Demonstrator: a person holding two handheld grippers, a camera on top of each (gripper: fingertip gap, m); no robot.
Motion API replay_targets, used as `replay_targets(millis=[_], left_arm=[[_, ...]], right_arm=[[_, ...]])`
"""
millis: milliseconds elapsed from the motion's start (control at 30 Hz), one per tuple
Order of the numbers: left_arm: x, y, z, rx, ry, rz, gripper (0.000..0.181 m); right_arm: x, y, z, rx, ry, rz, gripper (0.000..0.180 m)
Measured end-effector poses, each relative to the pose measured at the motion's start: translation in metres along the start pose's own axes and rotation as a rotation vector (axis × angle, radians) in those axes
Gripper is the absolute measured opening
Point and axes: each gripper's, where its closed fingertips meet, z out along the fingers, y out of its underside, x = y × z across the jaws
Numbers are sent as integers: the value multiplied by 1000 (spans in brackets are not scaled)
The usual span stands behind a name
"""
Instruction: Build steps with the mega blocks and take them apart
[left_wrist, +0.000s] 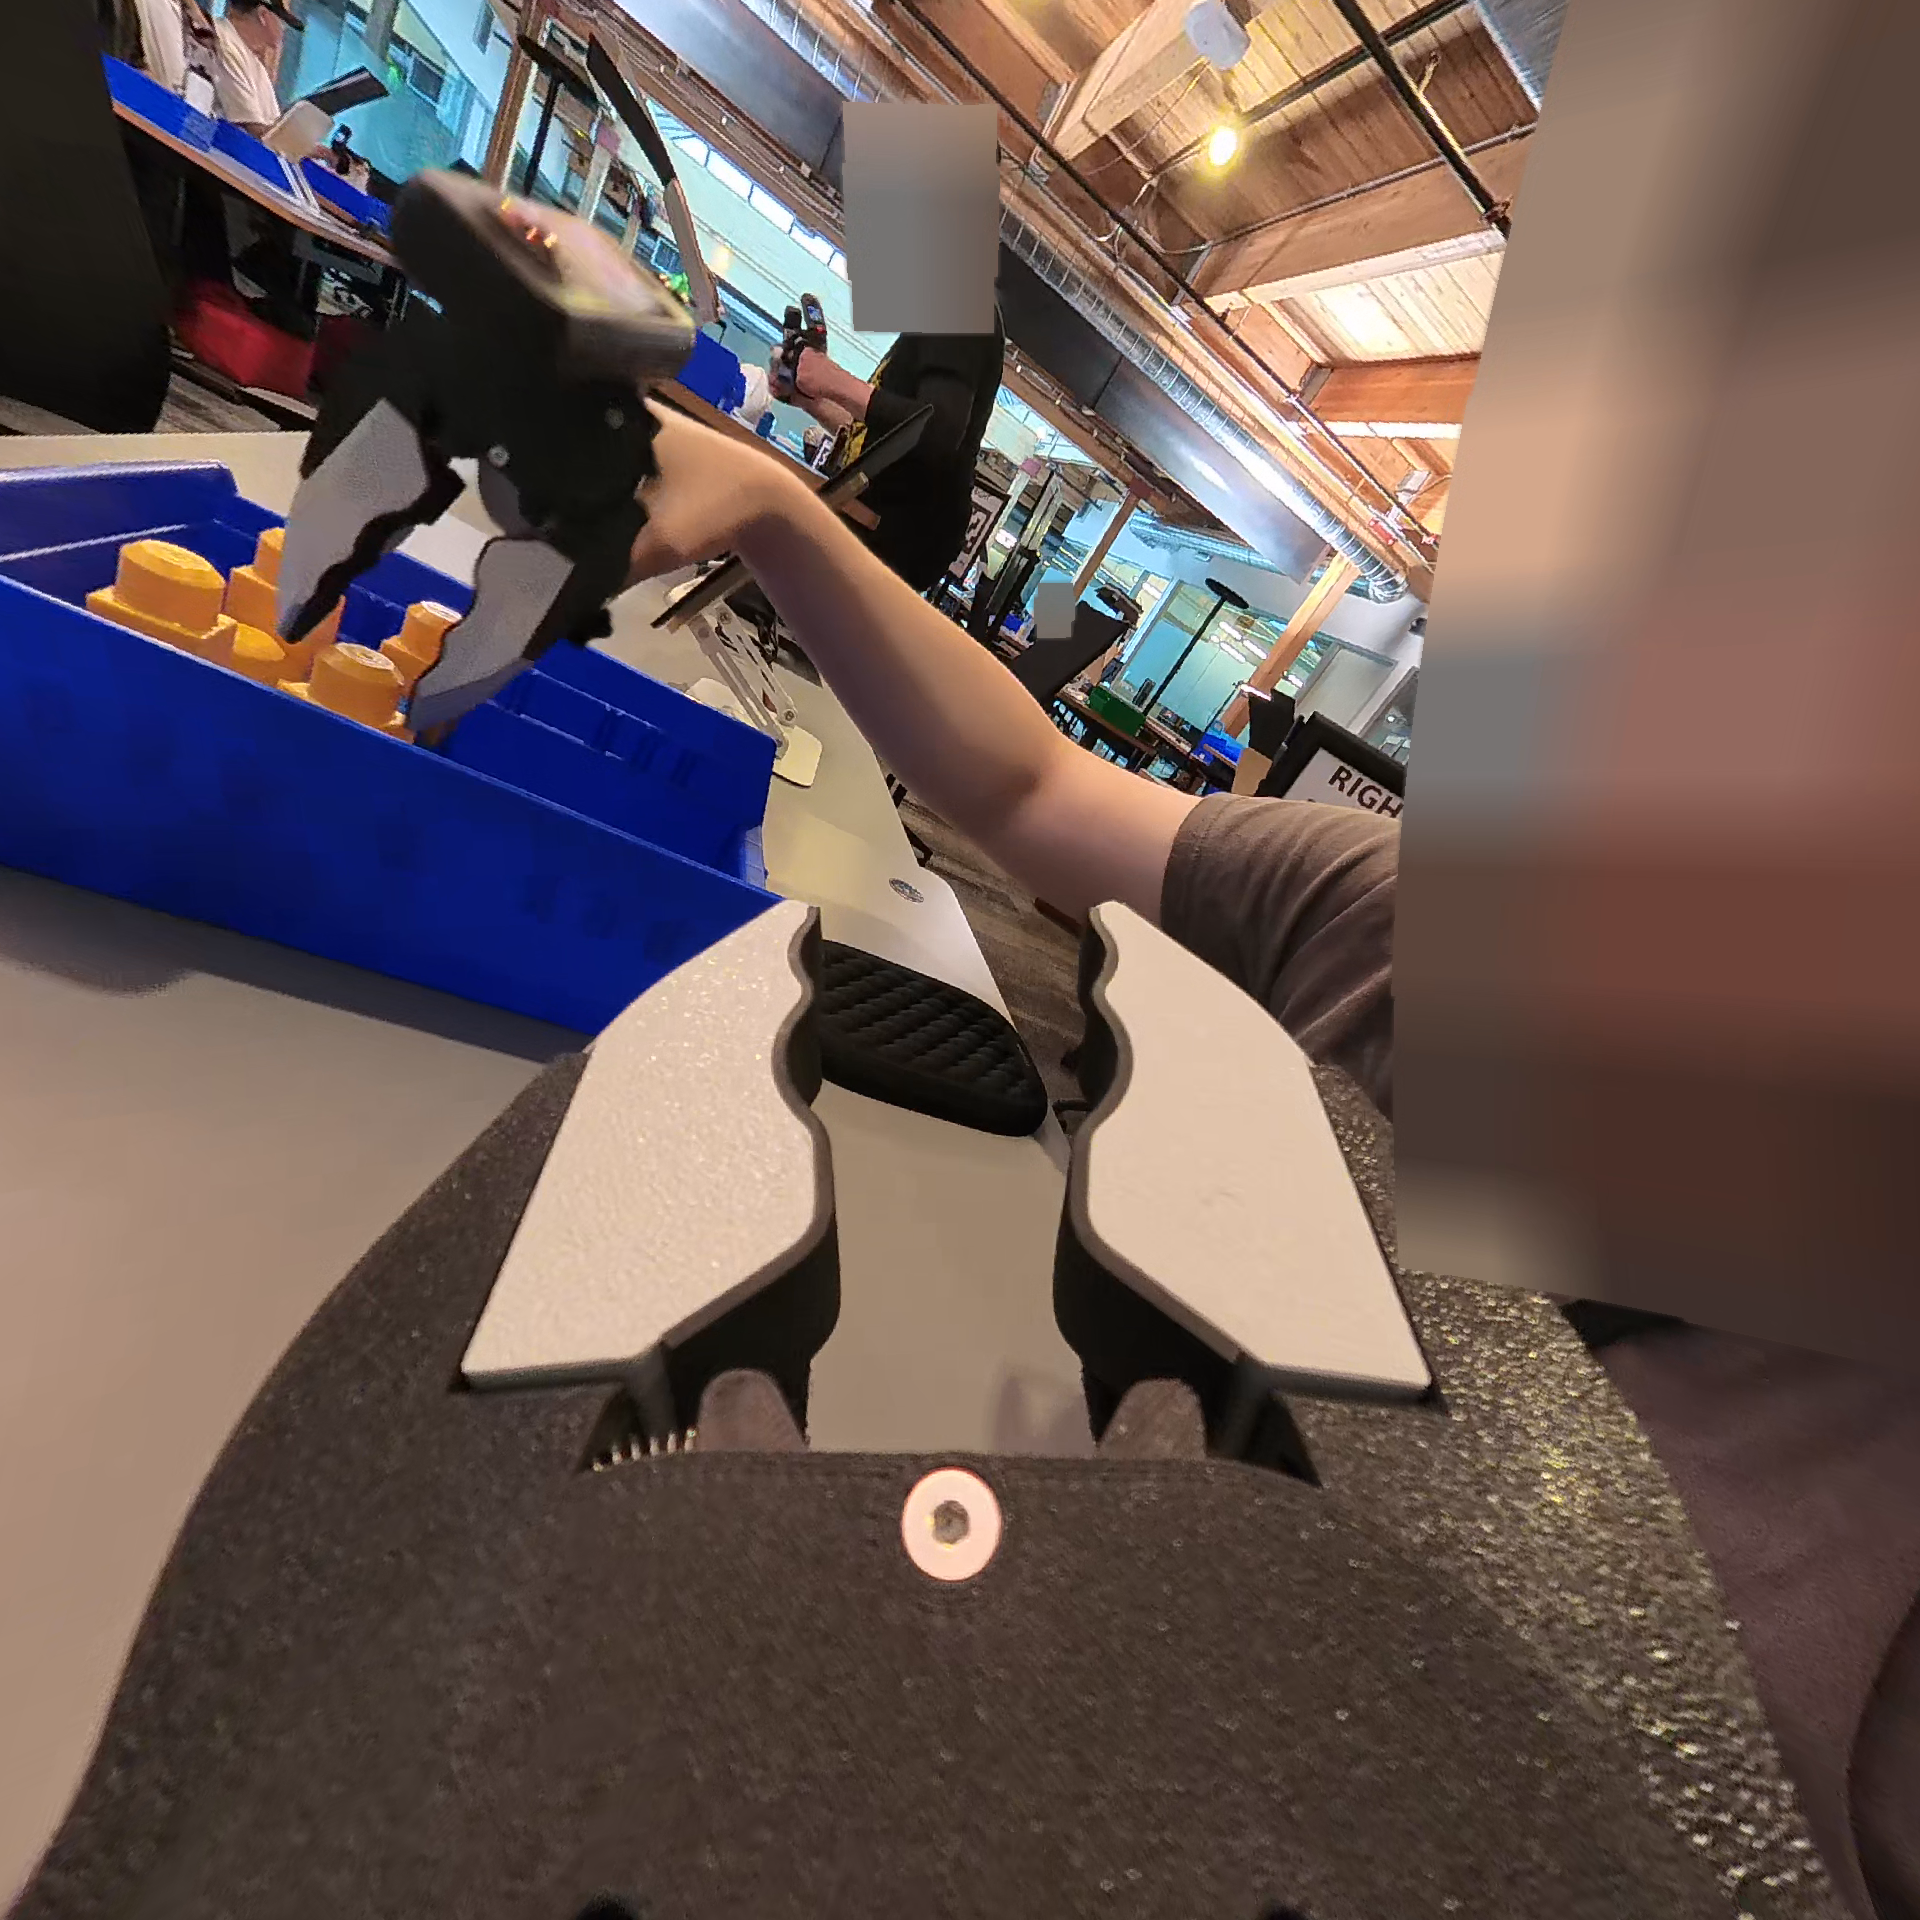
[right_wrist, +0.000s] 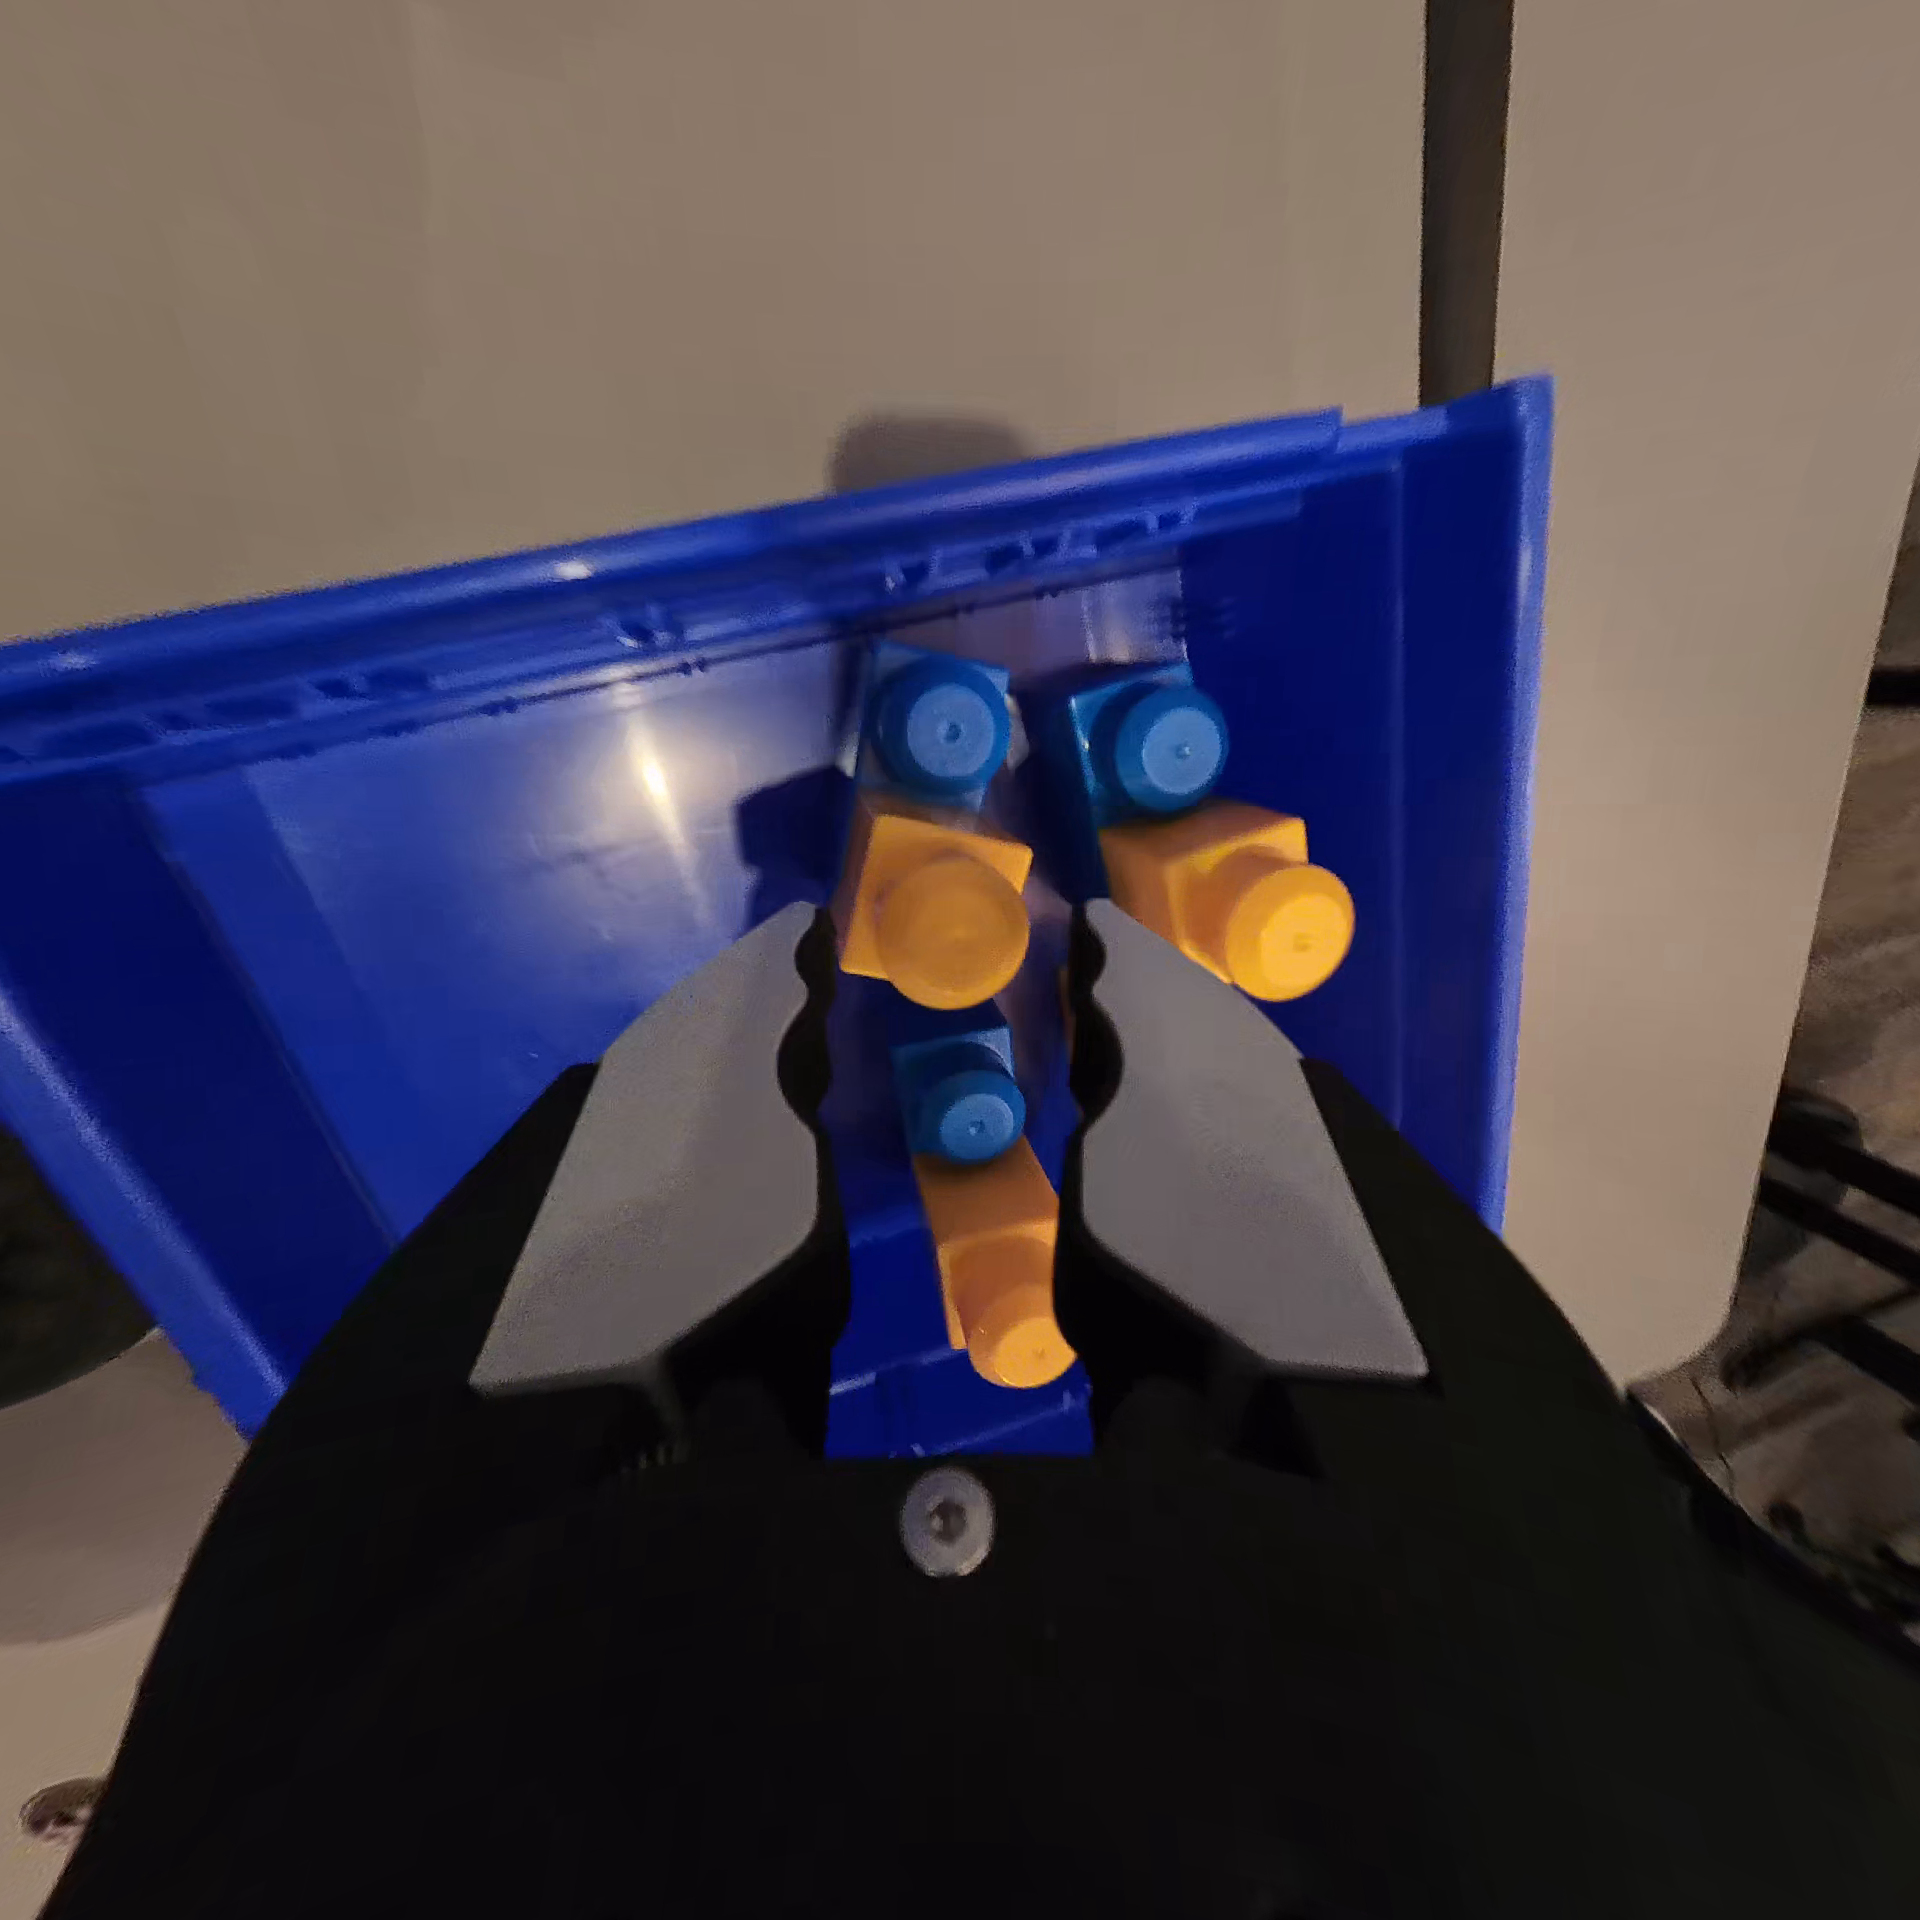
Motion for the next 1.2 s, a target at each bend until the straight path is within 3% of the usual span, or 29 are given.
replay_targets(millis=[133,333,600,767,900,1000,1067,1200], left_arm=[[0,3,3,-7,1,1,47],[-4,2,4,-12,3,4,47],[-4,8,6,-41,17,-11,47],[0,7,7,-42,27,-16,49],[12,-5,5,-19,30,27,49],[22,-24,-6,-13,0,108,49],[27,-36,-20,-39,-76,194,50],[35,-75,-73,-39,-383,394,49]], right_arm=[[1,6,7,-29,-4,-31,37],[5,16,4,-86,-27,-286,33],[12,20,6,-141,-131,-117,34],[17,16,3,-79,-63,-94,40],[16,-4,-39,95,65,-71,42],[6,-41,-91,356,206,-41,46],[-8,-71,-129,598,300,-15,45],[-27,-105,-197,1057,555,128,52]])
